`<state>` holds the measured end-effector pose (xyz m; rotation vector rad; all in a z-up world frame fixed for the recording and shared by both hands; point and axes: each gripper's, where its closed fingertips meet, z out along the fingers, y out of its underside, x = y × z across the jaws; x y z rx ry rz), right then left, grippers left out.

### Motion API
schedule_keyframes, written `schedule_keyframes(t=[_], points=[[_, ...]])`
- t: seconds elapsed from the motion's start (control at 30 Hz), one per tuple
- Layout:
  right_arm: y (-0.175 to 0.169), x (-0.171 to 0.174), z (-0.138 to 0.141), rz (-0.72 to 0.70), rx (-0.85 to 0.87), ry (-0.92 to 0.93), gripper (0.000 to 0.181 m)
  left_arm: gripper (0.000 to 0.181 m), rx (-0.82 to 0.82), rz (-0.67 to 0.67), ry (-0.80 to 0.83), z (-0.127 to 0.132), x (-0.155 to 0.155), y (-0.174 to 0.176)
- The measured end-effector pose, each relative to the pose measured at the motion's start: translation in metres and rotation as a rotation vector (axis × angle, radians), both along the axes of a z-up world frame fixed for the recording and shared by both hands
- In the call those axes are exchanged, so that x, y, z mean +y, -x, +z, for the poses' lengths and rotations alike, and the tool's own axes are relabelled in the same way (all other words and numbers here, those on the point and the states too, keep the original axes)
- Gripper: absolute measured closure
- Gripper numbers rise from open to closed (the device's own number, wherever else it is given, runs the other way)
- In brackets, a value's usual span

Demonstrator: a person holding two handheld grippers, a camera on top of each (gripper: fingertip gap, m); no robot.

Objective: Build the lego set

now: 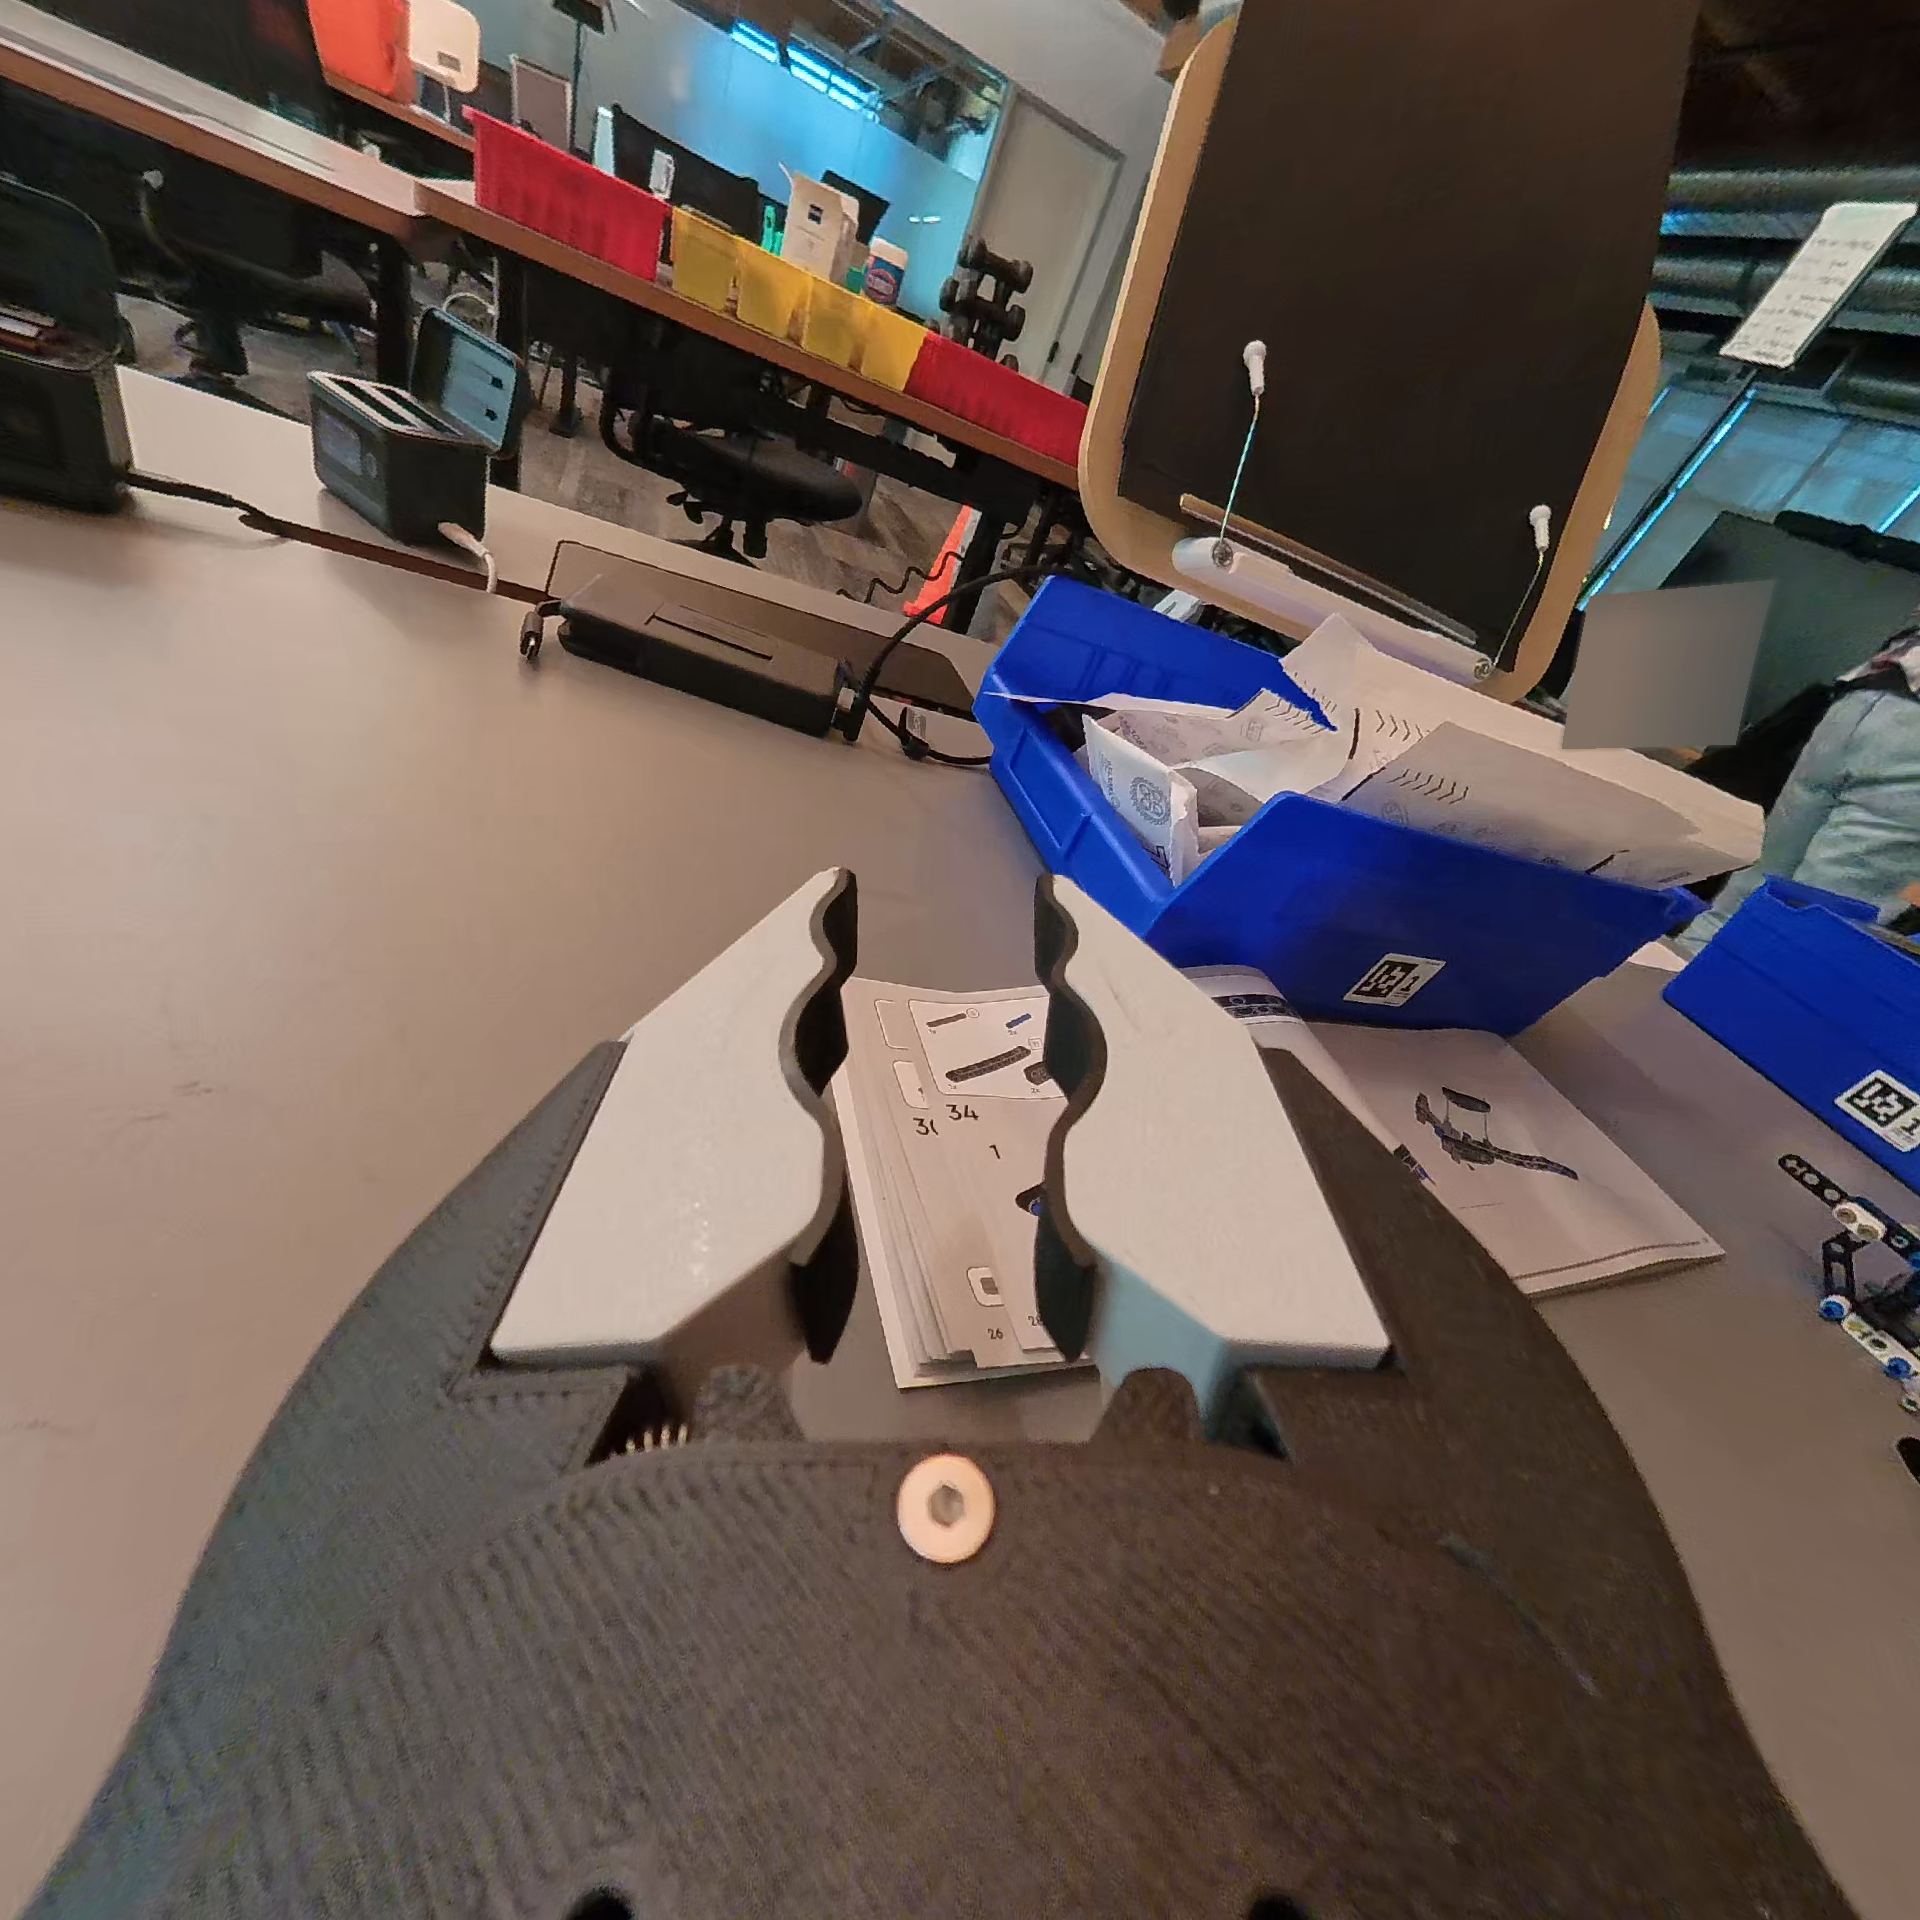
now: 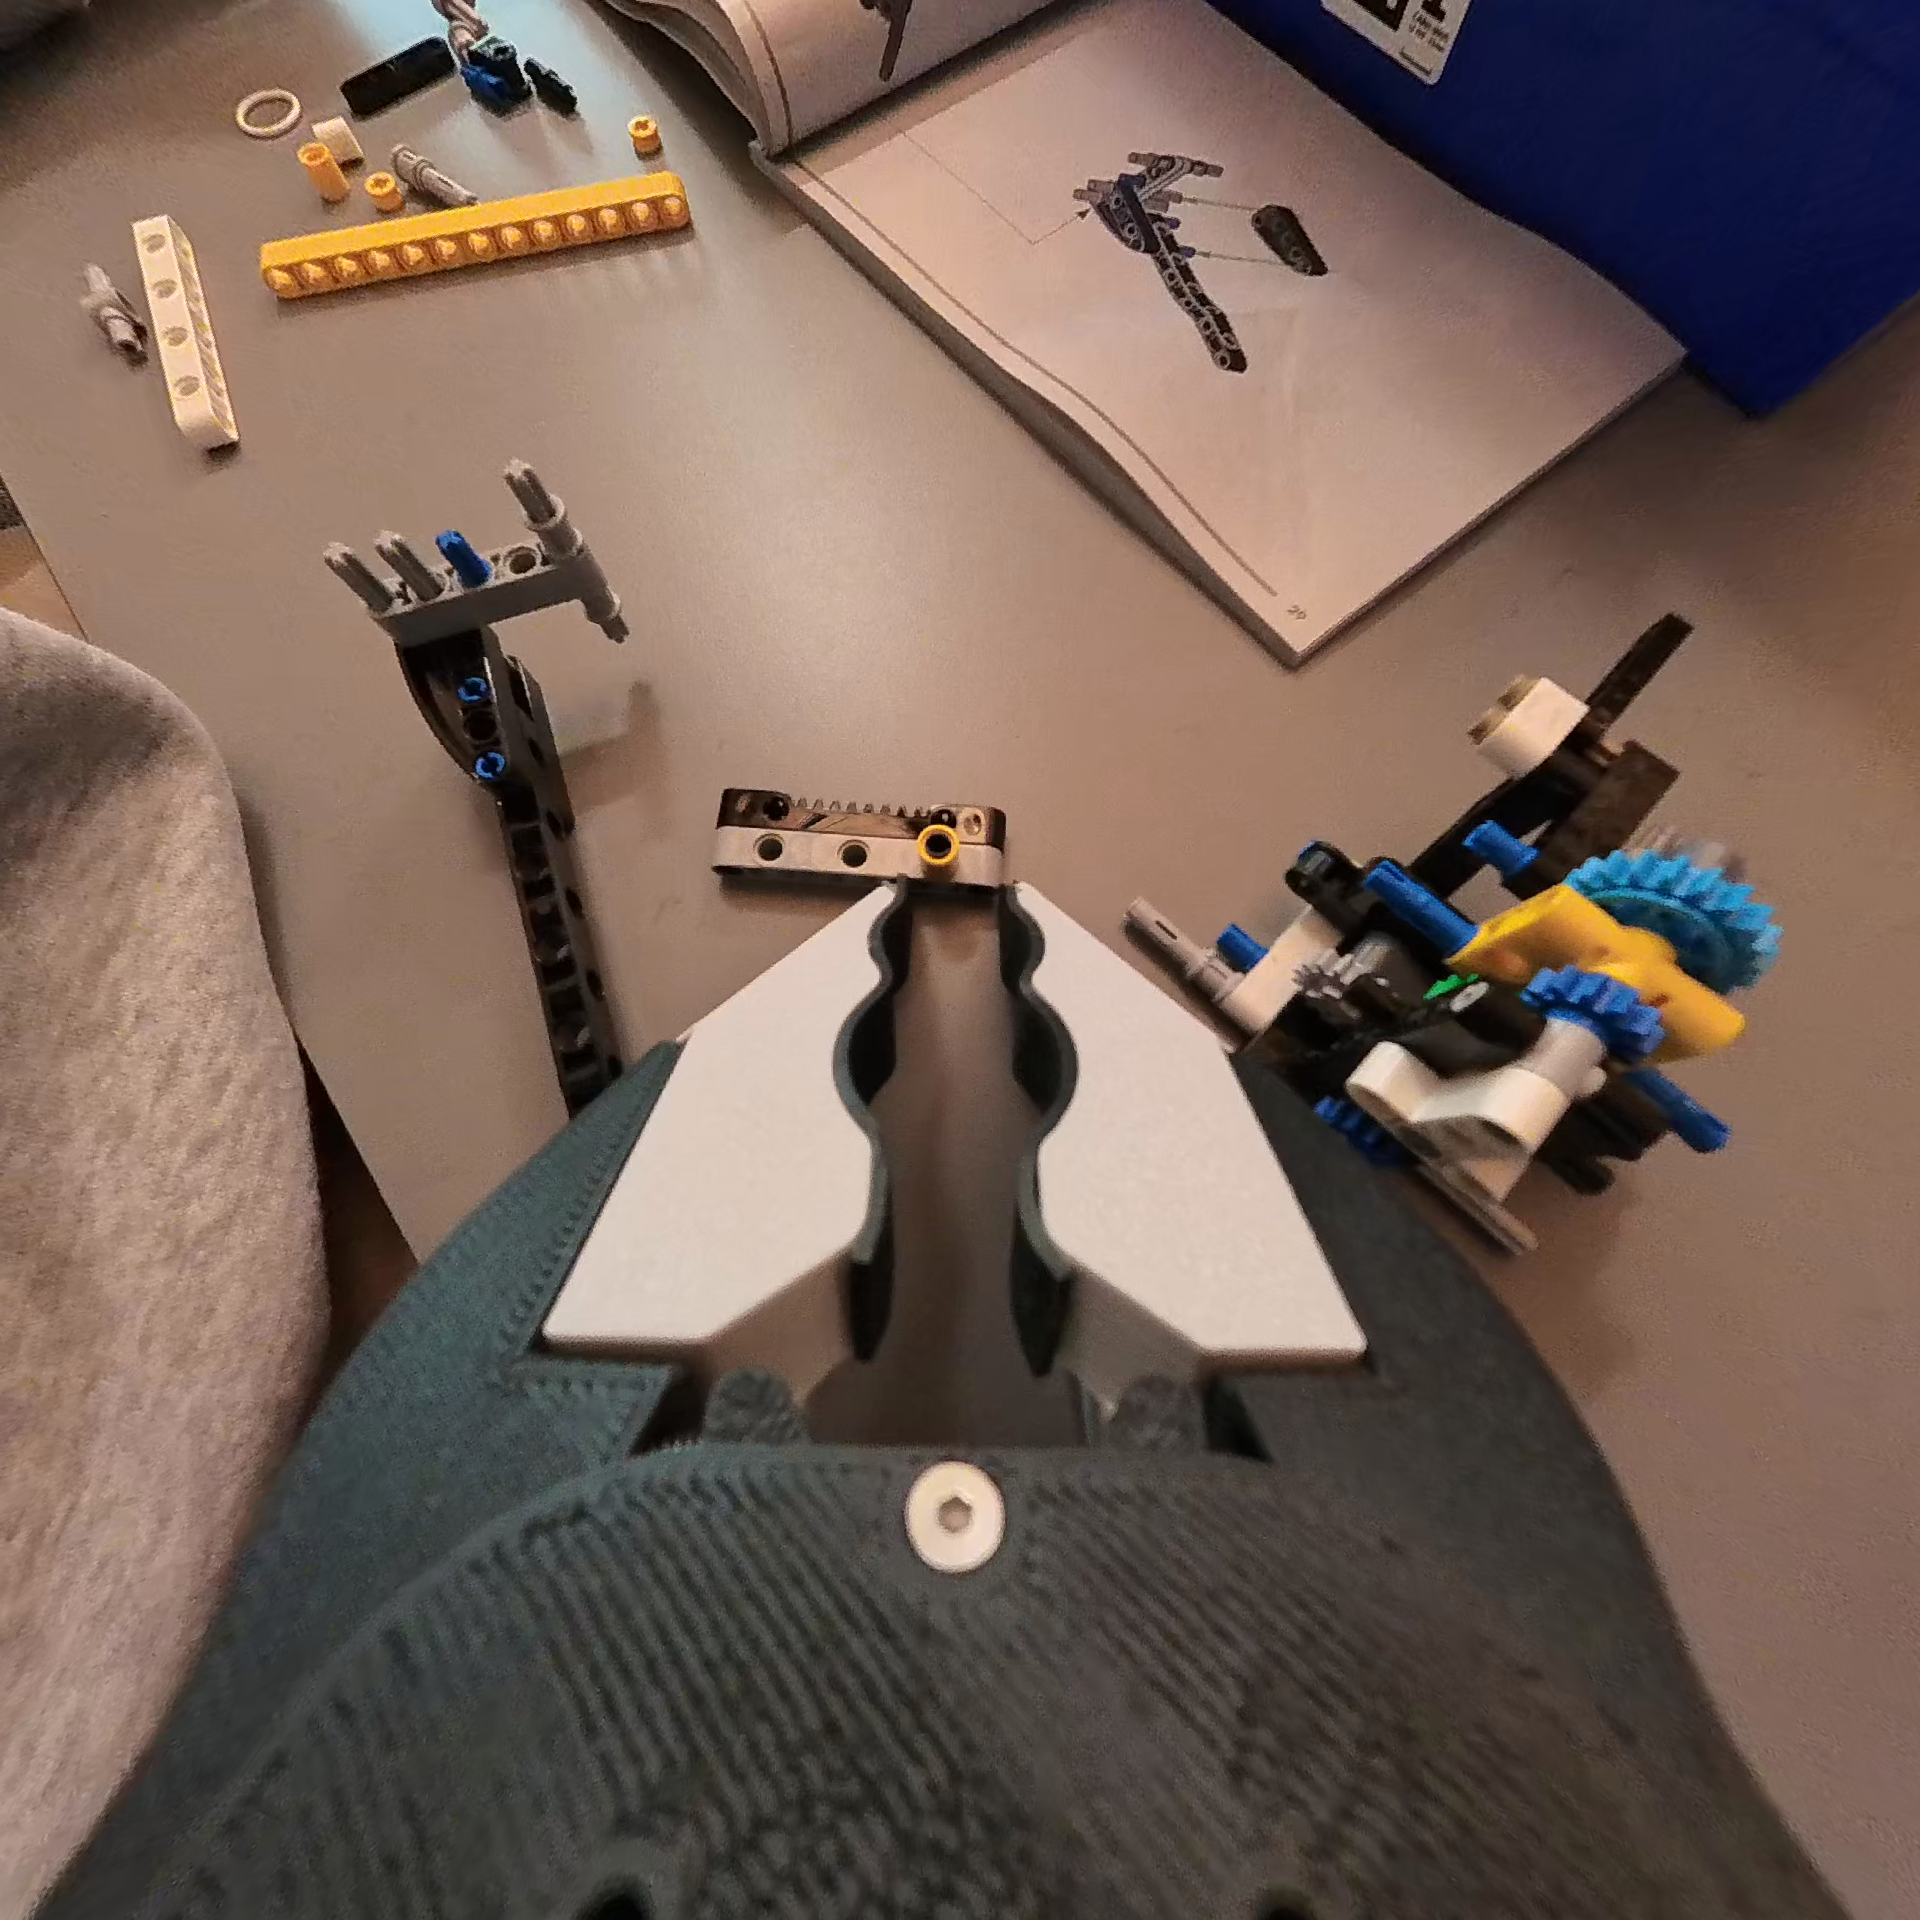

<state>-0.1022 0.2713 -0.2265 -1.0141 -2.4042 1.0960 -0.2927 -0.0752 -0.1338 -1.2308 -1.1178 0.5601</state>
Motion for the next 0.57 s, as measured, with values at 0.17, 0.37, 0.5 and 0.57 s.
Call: schedule_keyframes(t=[0.17,0.37,0.5,0.57], points=[[0.000,0.000,0.000,0.000,0.001,-0.001,0.165,0.150,-0.004,-0.002,0.004,-0.001,0.001,0.000],[0.000,0.000,0.000,0.000,0.002,-0.002,0.165,0.150,-0.011,-0.006,-0.002,-0.001,0.002,0.000],[0.000,0.000,0.000,0.000,0.002,-0.002,0.165,0.148,-0.004,-0.010,0.069,-0.002,0.009,0.000],[0.000,0.000,0.000,0.000,0.002,-0.002,0.165,0.147,-0.001,-0.015,0.118,-0.003,0.014,-0.001]])
